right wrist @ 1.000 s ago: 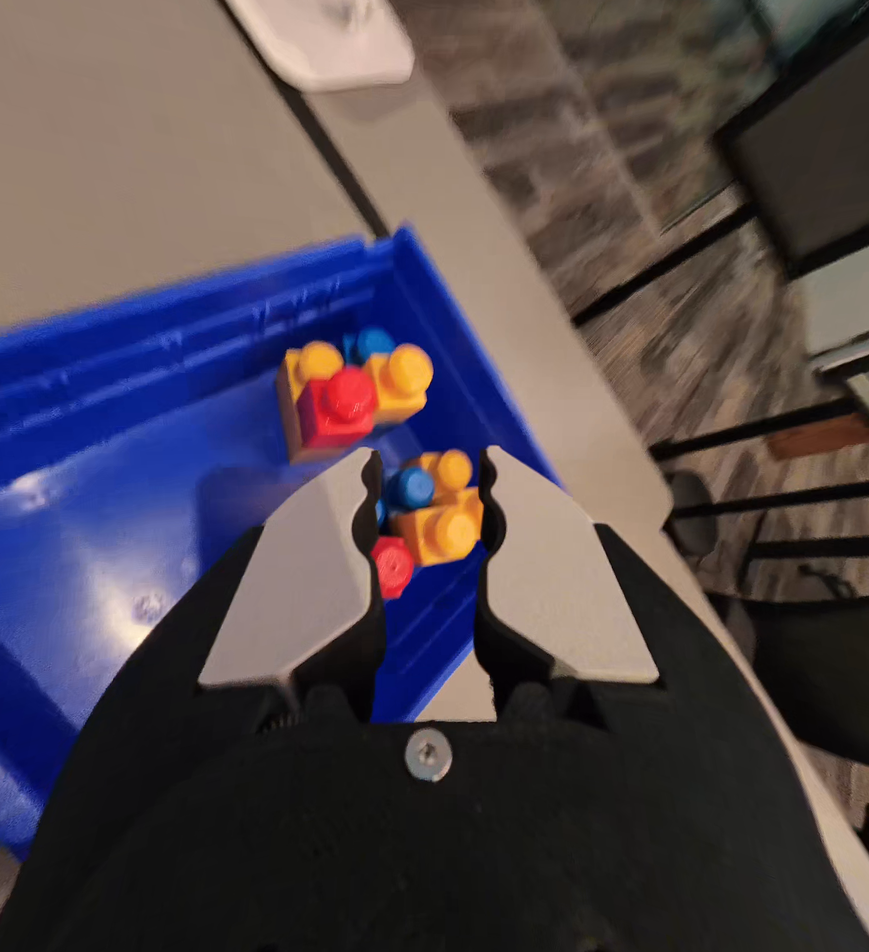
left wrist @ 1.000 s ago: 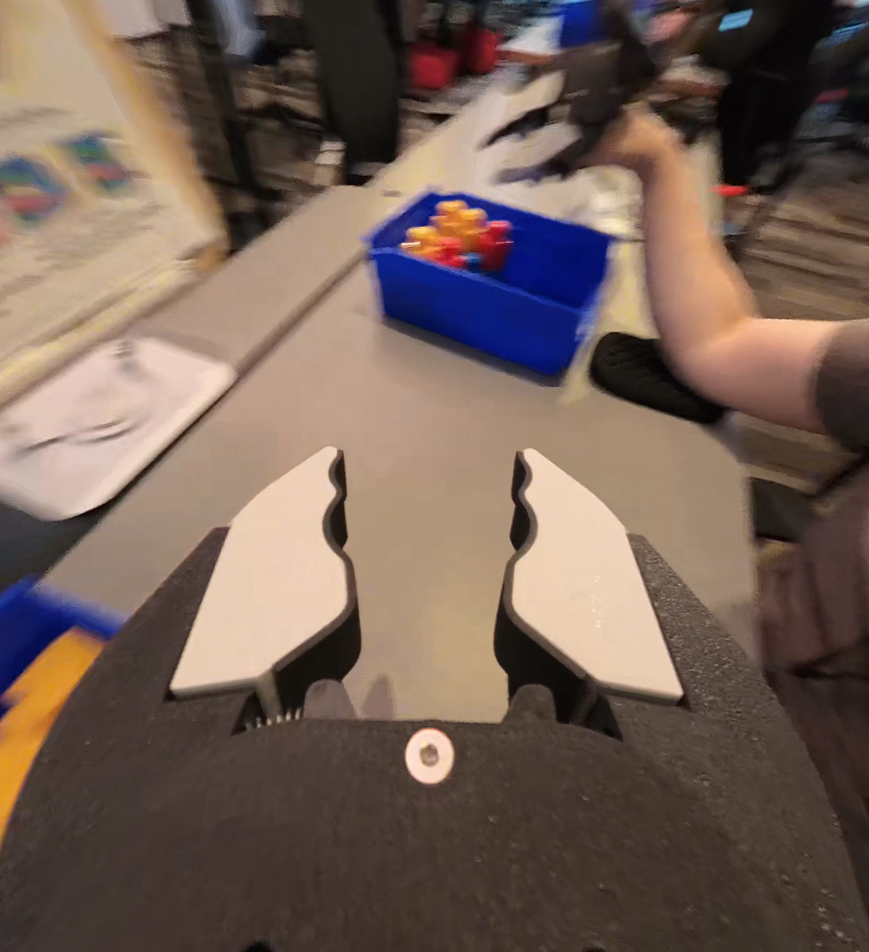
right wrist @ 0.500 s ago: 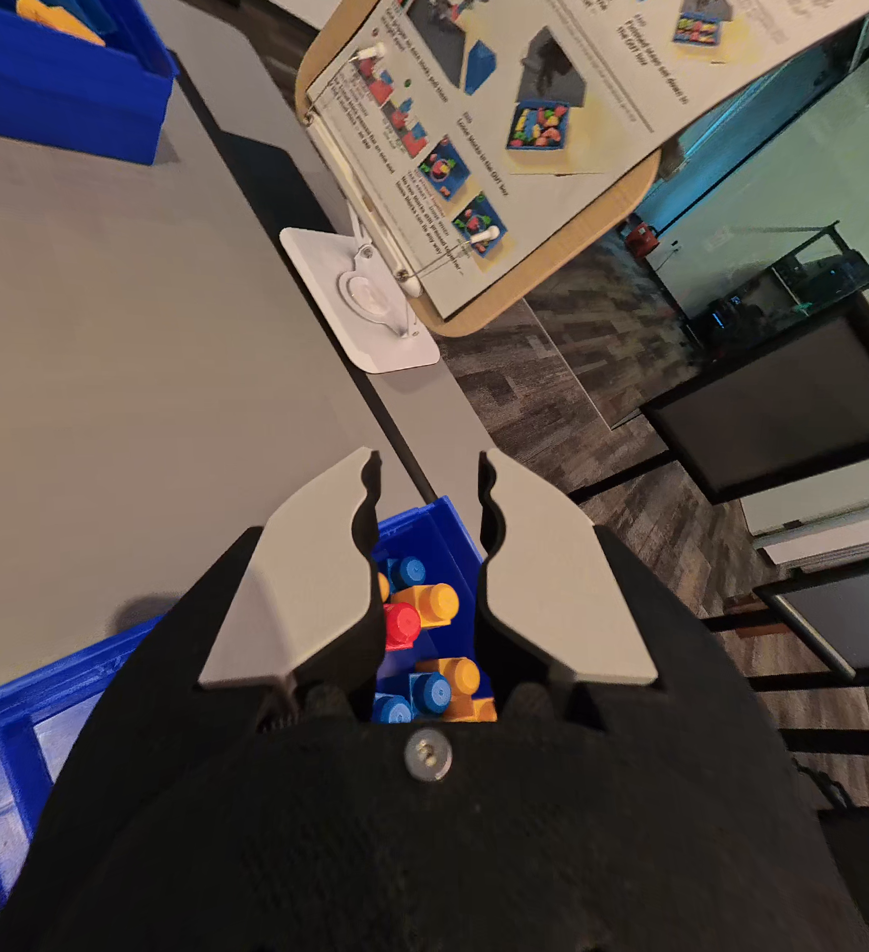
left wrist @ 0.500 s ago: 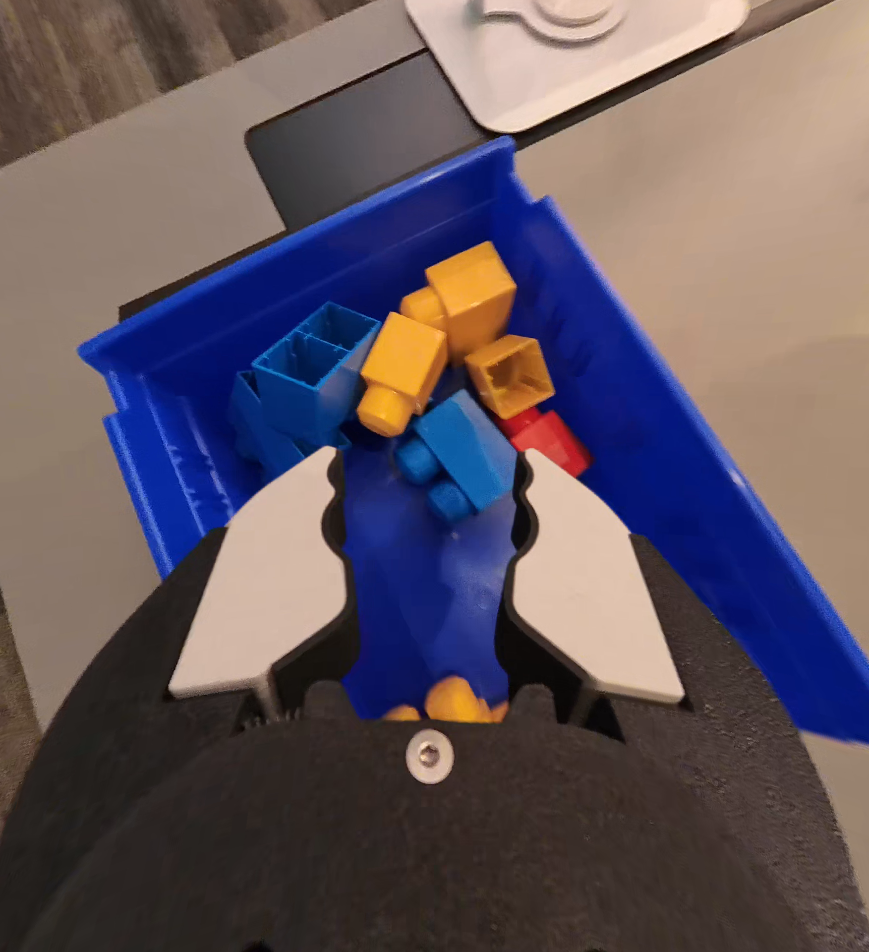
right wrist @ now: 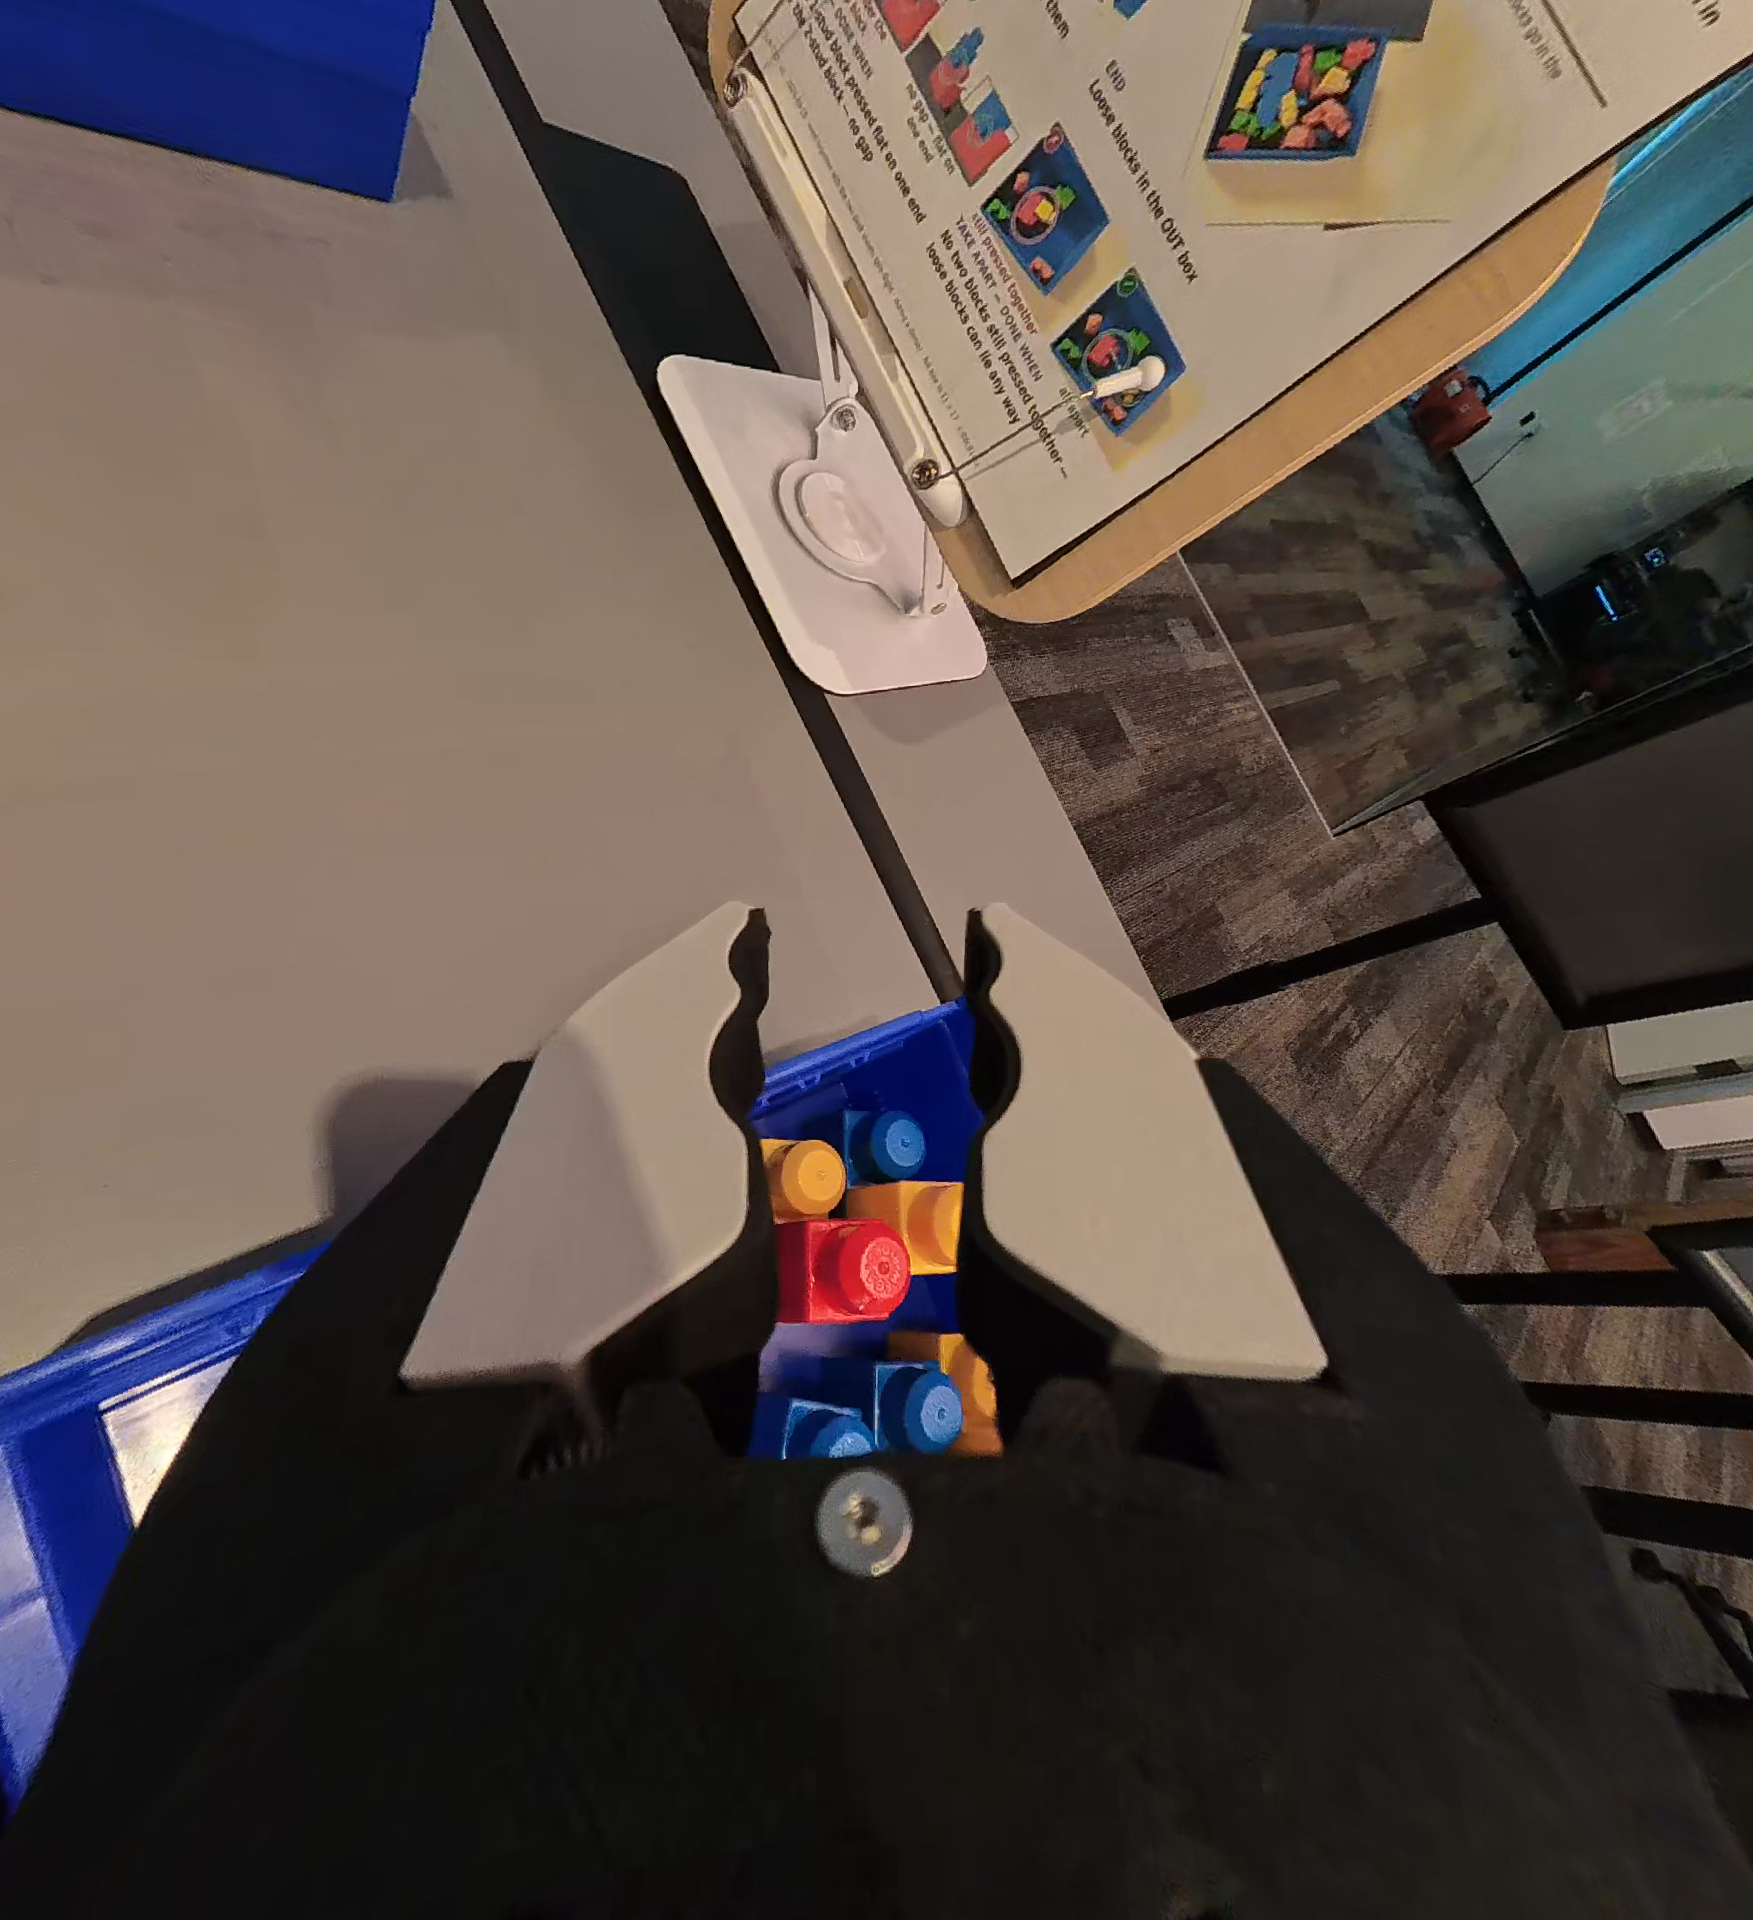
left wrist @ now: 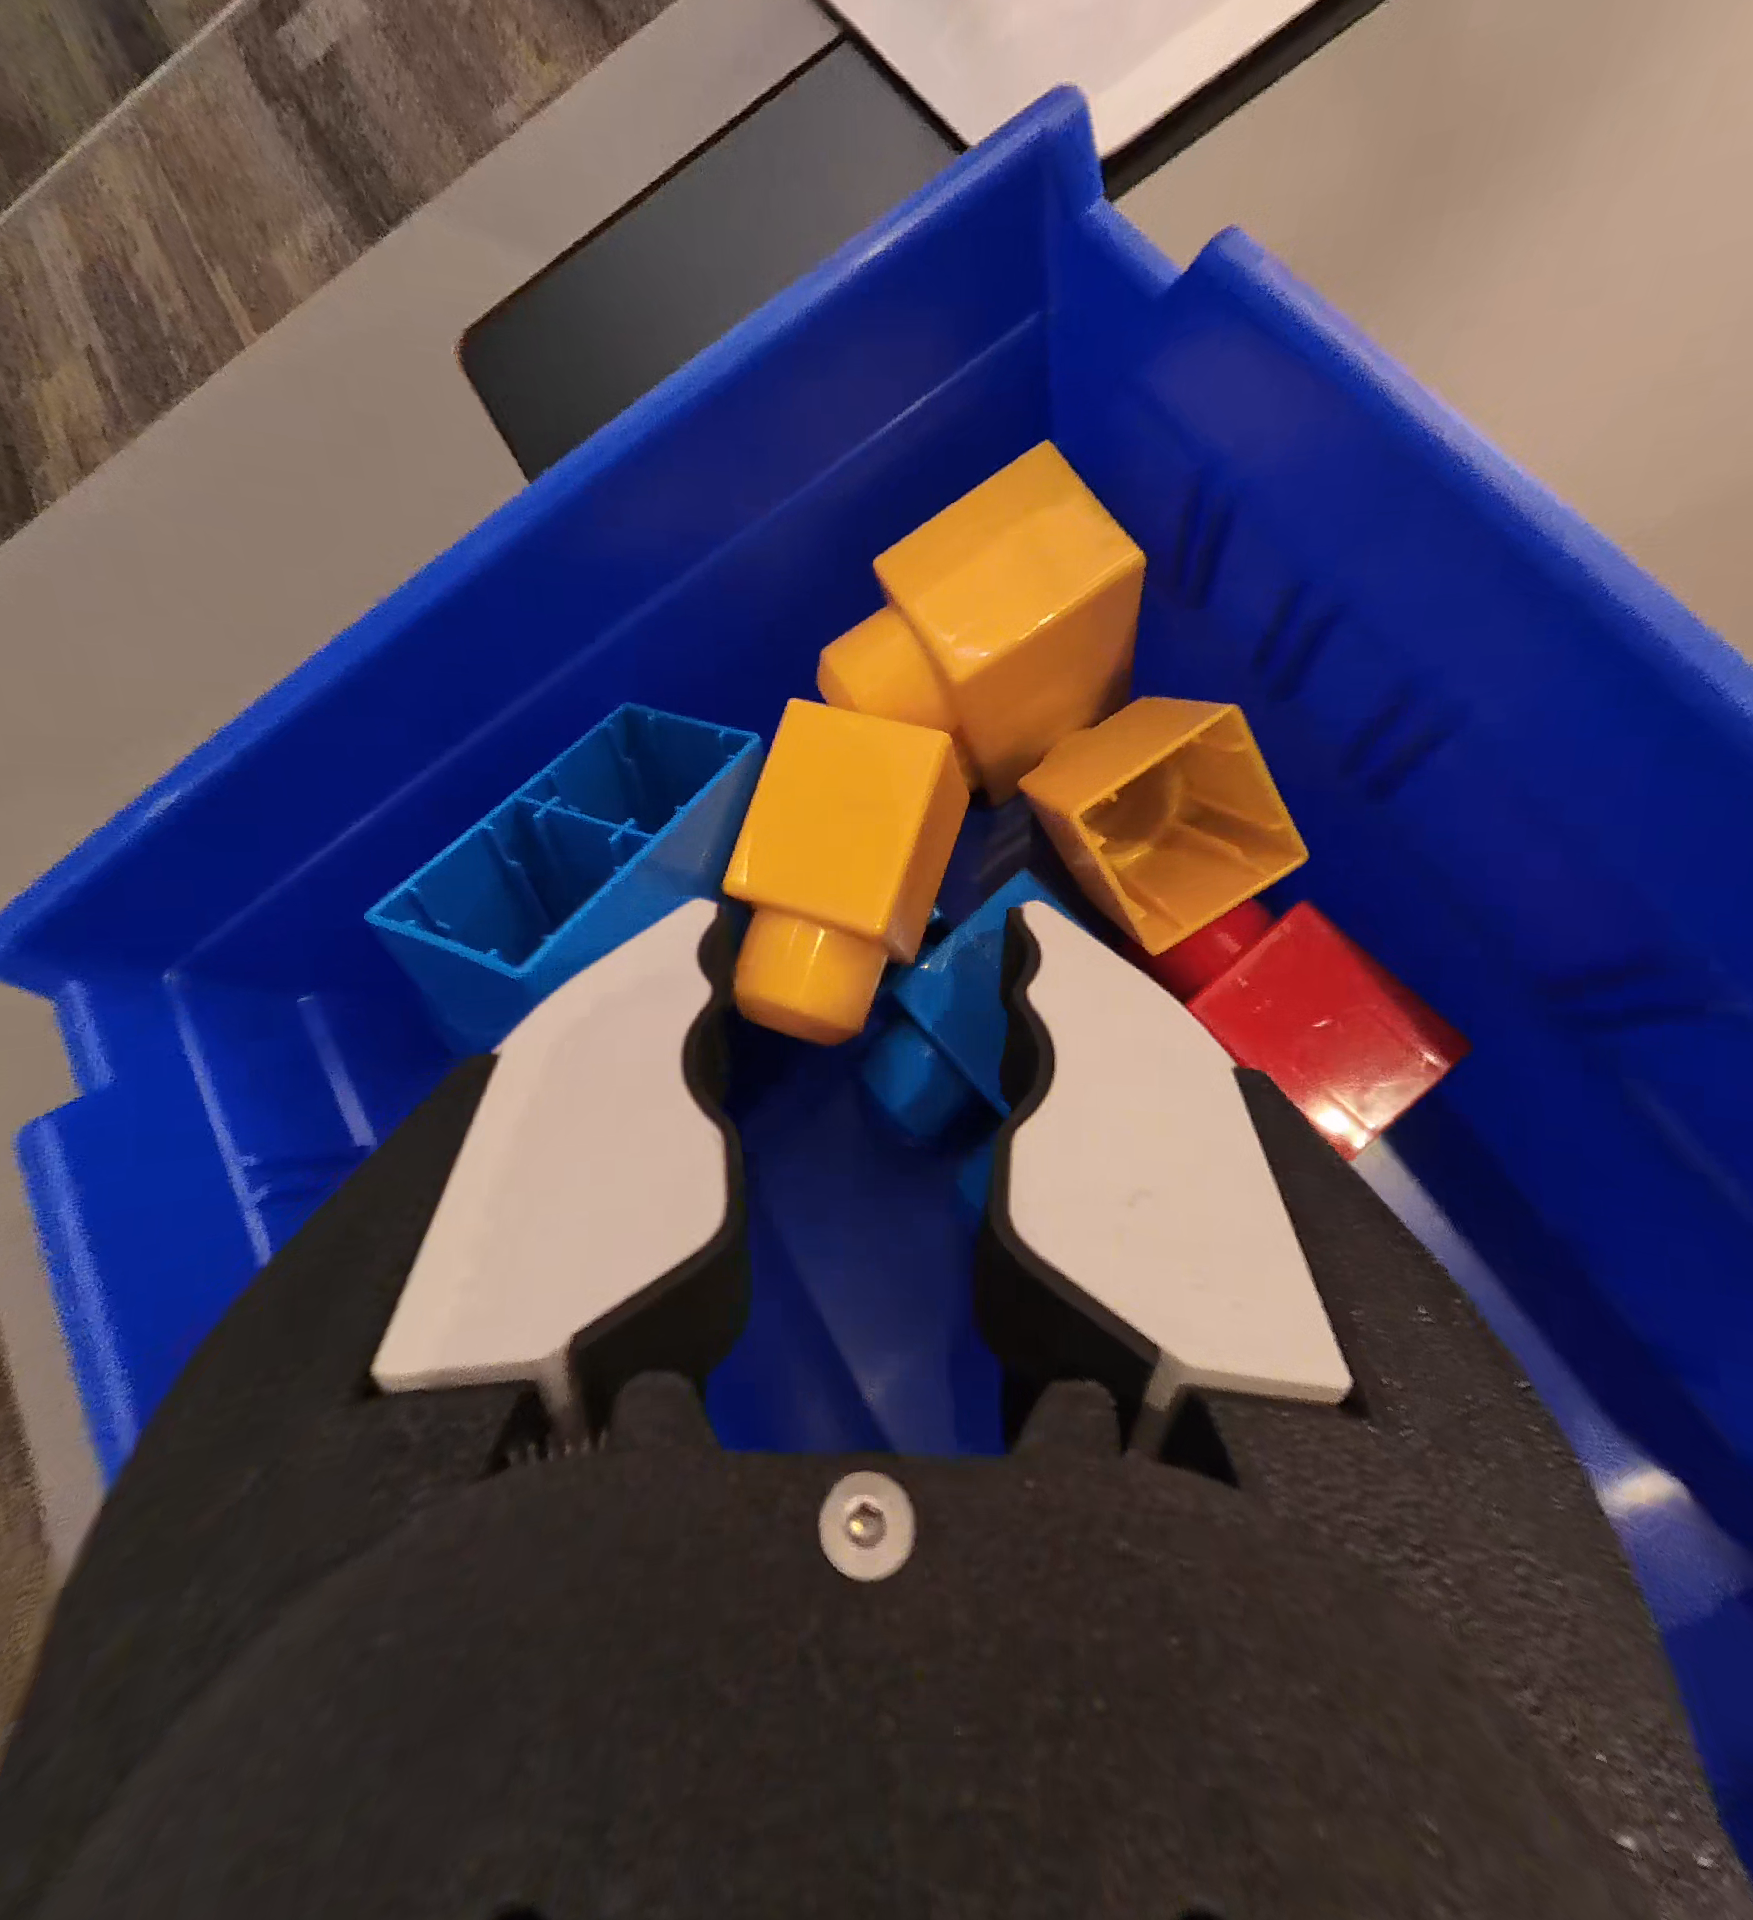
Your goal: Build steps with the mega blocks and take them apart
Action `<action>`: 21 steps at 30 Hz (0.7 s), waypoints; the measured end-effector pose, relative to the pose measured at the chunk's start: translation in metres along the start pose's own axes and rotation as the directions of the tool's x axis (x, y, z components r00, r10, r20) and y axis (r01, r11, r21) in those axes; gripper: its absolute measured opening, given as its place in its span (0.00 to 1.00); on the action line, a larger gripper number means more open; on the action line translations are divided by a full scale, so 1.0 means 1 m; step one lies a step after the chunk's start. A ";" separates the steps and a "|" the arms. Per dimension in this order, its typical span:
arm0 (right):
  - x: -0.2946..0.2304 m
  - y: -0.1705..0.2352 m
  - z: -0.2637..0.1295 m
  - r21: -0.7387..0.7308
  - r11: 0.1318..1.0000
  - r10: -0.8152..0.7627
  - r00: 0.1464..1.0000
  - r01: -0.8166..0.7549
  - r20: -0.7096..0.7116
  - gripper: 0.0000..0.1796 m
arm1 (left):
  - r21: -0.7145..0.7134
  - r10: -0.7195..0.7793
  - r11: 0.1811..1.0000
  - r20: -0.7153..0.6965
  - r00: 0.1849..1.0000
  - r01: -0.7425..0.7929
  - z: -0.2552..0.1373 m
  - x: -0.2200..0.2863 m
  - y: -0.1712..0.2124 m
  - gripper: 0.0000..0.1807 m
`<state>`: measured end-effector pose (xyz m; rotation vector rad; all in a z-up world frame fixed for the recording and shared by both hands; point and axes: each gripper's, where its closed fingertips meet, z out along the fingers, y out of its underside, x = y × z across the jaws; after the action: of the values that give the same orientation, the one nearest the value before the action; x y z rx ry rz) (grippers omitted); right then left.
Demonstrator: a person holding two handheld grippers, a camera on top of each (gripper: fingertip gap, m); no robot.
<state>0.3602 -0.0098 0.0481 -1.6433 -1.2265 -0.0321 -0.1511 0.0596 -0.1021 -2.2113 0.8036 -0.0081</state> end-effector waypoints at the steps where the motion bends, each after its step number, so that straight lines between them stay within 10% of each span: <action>1: -0.001 0.000 0.001 -0.001 1.000 0.000 1.000 0.000 0.005 0.21 | -0.007 -0.010 1.000 -0.023 1.000 0.010 0.003 0.002 0.002 0.28; 13: -0.020 0.004 0.022 -0.063 0.996 -0.051 0.995 0.056 0.081 0.21 | -0.078 -0.069 0.995 -0.092 0.993 0.062 0.004 0.006 0.016 0.16; 21: -0.039 -0.030 0.028 -0.001 0.993 -0.117 0.988 0.118 0.098 0.21 | 0.010 0.117 0.993 -0.068 0.991 -0.116 -0.069 0.022 -0.027 0.17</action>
<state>0.3055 -0.0183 0.0344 -1.5925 -1.3985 -0.0294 -0.1358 0.0152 -0.0404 -2.1654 0.9685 -0.0285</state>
